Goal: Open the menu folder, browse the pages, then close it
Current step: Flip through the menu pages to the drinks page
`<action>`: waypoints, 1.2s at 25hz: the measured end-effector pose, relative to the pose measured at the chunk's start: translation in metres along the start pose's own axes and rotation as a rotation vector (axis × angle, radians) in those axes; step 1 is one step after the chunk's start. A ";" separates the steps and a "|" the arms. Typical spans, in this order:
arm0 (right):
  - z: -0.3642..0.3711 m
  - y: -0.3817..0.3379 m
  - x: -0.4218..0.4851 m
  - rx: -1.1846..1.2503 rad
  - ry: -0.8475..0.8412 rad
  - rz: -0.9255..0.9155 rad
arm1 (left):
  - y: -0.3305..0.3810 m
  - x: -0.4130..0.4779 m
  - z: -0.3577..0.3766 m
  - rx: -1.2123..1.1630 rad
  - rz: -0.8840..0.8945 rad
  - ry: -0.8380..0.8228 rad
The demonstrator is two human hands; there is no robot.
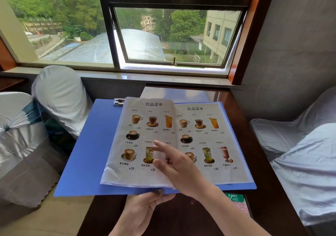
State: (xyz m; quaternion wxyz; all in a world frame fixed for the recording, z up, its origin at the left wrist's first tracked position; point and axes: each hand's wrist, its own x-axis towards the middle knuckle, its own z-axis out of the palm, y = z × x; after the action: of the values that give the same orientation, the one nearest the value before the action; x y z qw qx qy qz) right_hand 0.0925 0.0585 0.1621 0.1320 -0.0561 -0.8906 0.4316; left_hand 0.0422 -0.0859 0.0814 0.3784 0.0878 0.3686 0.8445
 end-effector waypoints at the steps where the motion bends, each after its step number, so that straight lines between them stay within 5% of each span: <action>1: -0.003 0.003 0.000 0.053 0.046 0.014 | 0.001 0.000 0.000 0.016 -0.001 0.002; 9: -0.063 0.040 -0.009 0.122 0.306 0.117 | 0.007 0.002 -0.006 0.017 0.001 0.063; 18: -0.123 0.083 -0.022 -0.278 0.638 0.261 | 0.018 -0.004 -0.013 0.036 0.007 0.072; 25: -0.122 0.095 -0.022 0.435 0.592 0.569 | 0.024 -0.008 -0.020 0.067 -0.007 0.056; 30: -0.118 0.093 -0.029 0.617 0.476 0.590 | 0.029 -0.012 -0.031 0.093 -0.034 0.026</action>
State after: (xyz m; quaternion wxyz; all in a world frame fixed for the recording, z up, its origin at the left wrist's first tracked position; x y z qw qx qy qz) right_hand 0.1525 0.1988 0.1538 0.2147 -0.3613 -0.6123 0.6697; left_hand 0.0209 -0.1244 0.0810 0.3834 0.0878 0.4137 0.8210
